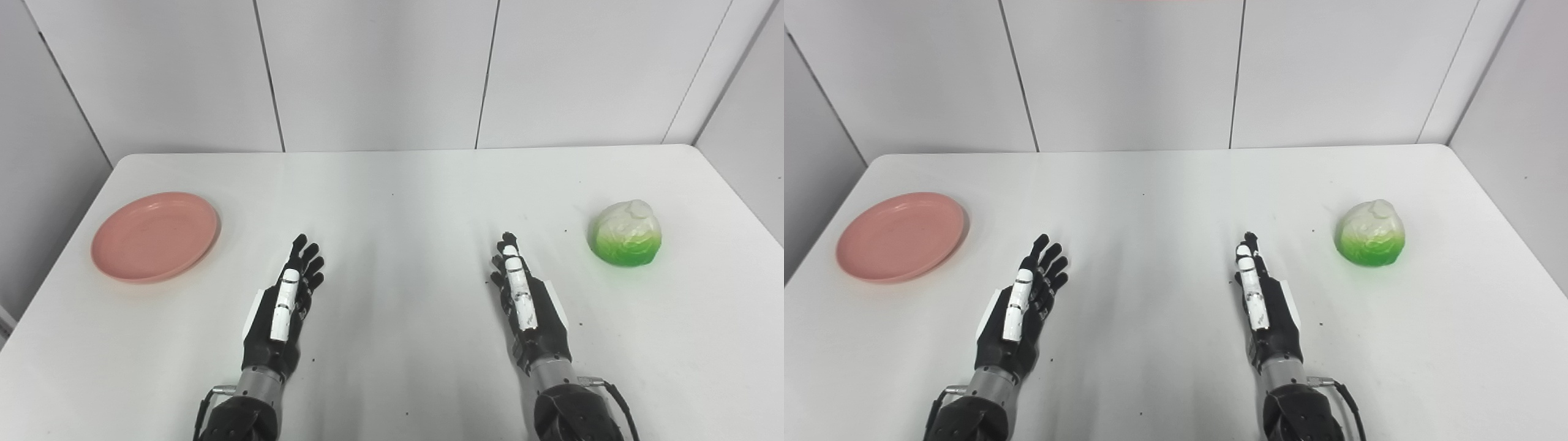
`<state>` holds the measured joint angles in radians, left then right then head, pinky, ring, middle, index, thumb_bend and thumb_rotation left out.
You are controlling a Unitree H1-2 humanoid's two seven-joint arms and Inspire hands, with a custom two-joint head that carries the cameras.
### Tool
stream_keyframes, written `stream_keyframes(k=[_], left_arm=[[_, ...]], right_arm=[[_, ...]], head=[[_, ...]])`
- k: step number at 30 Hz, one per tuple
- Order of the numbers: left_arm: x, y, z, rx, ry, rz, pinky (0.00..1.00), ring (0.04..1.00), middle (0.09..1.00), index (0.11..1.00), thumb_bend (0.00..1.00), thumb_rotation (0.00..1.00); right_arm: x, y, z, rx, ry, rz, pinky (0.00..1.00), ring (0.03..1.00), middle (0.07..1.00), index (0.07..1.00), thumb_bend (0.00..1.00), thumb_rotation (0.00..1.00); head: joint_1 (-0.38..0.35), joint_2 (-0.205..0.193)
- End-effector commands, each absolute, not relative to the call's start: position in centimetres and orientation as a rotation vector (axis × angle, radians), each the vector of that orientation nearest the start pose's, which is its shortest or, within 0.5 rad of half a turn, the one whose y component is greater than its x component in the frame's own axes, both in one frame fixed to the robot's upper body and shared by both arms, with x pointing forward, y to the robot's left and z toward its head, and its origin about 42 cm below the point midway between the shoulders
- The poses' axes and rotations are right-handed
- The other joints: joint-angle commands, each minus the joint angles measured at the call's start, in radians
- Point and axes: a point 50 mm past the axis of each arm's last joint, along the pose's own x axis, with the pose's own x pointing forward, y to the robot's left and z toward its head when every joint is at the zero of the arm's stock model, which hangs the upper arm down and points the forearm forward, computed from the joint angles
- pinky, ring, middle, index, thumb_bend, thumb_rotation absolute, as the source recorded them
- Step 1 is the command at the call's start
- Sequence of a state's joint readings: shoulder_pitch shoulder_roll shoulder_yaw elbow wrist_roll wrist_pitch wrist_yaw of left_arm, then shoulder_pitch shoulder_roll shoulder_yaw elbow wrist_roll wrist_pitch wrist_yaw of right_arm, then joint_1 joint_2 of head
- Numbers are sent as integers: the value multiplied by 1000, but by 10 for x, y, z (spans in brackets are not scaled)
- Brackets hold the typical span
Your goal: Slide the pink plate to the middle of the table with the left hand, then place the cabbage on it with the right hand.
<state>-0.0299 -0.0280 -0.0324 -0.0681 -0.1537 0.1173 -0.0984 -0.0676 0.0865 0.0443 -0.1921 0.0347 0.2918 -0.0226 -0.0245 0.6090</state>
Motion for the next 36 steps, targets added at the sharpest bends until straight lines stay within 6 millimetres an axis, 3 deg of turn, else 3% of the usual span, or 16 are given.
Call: stream_keyframes(k=[1, 26, 31, 36], left_arm=[[294, 181, 117, -182, 21, -163, 972, 968, 976, 976, 456, 1000], [295, 180, 118, -188, 20, -162, 975, 967, 975, 975, 447, 1000], [296, 178, 116, -183, 19, -170, 978, 969, 979, 978, 460, 1000], [298, 167, 111, -187, 26, -175, 993, 977, 982, 986, 473, 1000]], right_arm=[[305, -163, 163, 120, -25, 58, 1000, 1000, 1000, 1000, 195, 1000], [306, -162, 164, 130, -24, 62, 1000, 1000, 1000, 1000, 191, 1000], [307, -165, 162, 137, -29, 68, 1000, 1000, 1000, 1000, 189, 1000], [306, -174, 160, 126, -31, 82, 1000, 1000, 1000, 1000, 180, 1000]], head=[[1, 0], [3, 1], [38, -13], [147, -52]])
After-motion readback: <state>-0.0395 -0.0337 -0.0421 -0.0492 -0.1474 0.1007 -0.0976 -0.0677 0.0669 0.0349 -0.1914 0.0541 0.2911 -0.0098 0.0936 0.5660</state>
